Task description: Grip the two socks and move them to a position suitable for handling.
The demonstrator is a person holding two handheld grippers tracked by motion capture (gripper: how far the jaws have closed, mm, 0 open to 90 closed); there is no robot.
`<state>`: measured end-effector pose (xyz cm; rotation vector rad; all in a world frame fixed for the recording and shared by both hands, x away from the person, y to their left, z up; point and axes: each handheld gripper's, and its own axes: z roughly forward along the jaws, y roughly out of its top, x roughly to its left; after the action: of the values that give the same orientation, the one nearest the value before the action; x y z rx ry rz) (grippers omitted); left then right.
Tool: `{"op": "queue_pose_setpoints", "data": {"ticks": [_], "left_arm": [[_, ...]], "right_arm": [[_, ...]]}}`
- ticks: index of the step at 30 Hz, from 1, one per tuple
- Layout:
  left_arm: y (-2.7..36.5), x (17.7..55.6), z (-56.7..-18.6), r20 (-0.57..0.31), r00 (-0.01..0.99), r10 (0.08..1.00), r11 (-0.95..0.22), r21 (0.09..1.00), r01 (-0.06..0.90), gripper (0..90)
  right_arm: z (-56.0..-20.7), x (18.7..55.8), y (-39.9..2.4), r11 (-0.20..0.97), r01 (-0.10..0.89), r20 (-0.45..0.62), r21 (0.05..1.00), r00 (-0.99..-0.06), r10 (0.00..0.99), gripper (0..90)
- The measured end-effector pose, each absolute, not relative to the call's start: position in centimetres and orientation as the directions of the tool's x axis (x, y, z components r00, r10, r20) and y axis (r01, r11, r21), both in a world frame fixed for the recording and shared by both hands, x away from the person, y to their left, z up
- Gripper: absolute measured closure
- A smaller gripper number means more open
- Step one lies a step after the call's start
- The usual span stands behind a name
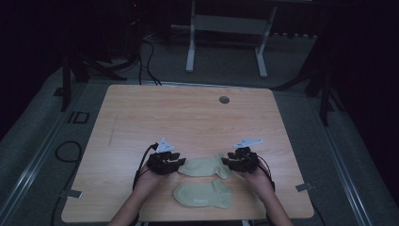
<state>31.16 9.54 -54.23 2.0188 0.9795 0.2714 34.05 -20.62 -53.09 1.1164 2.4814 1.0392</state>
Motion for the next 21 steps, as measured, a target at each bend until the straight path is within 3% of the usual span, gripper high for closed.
{"op": "queue_pose_setpoints", "data": {"ticks": [4, 10, 16, 21], "left_arm": [[7.8, 30.8, -54.5, -0.140, 0.714, 0.686, -0.386, 0.763, 0.520, 74.8], [7.2, 31.4, -56.3, -0.150, 0.734, 0.662, -0.441, 0.714, 0.544, 74.9], [7.7, 32.2, -56.6, -0.143, 0.727, 0.672, -0.441, 0.711, 0.548, 74.4], [7.9, 33.0, -56.6, -0.134, 0.709, 0.692, -0.434, 0.708, 0.557, 74.3]], "right_arm": [[-53.1, 33.3, -19.2, 0.505, 0.519, 0.039, 0.690, -0.723, 0.690, 62.7], [-54.5, 33.2, -18.8, 0.529, 0.526, 0.022, 0.666, -0.722, 0.691, 64.9], [-55.7, 33.3, -18.9, 0.576, 0.486, -0.029, 0.658, -0.747, 0.664, 57.1], [-55.6, 34.2, -18.2, 0.581, 0.483, -0.036, 0.655, -0.748, 0.662, 56.5]]}}
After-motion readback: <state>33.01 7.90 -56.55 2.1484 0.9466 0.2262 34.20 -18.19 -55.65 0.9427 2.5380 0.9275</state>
